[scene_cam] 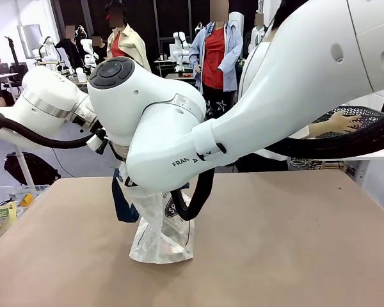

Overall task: Transfer purchased items from the store into the shopping bag.
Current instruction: Move the Reusable shopping bag to the right side of the table.

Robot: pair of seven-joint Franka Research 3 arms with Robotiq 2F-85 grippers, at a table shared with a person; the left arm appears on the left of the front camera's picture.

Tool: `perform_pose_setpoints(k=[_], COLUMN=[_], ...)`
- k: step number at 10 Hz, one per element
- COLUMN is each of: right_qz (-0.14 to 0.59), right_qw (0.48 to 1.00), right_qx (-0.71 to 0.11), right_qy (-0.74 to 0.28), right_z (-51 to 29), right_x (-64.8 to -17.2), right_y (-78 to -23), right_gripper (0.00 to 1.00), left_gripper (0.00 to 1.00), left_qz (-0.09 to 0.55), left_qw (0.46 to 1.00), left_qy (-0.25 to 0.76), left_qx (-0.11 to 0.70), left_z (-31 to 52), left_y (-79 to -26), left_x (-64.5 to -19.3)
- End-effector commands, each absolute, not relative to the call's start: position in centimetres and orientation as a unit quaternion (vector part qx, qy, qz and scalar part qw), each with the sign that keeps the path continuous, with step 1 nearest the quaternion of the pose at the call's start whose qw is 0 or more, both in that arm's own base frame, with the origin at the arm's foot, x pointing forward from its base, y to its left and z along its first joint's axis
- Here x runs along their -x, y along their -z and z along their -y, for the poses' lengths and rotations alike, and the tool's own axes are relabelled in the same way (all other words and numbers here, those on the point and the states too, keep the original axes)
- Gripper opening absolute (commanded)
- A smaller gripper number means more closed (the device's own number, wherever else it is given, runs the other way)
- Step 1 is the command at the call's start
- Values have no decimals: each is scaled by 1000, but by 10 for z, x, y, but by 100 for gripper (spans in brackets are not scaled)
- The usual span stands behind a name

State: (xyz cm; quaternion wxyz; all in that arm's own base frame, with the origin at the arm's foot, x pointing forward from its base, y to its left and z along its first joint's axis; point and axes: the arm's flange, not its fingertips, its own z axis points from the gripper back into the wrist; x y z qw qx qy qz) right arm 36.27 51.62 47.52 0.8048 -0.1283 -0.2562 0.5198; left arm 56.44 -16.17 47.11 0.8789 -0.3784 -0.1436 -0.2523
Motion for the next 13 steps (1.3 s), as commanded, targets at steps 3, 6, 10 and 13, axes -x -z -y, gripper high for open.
perform_pose_setpoints(k=[3, 6, 10, 13], right_qz=[269, 270, 273, 273], right_qw=[783, 788, 789, 790], right_qx=[121, 125, 122, 123], right_qy=[-548, -538, -537, -535], right_z=[-531, -529, -528, -527], right_x=[-365, -366, -365, -365], right_y=[-475, -475, -475, -474], right_gripper=[0, 0, 0, 0], left_gripper=[0, 0, 44, 100], left_qz=[147, 161, 149, 145], left_qw=[869, 868, 865, 858], left_qy=[258, 266, 281, 283], left_qx=[395, 387, 389, 403], left_z=[164, 166, 168, 168], left_y=[-473, -471, -470, -469], left_x=[-564, -565, -565, -567])
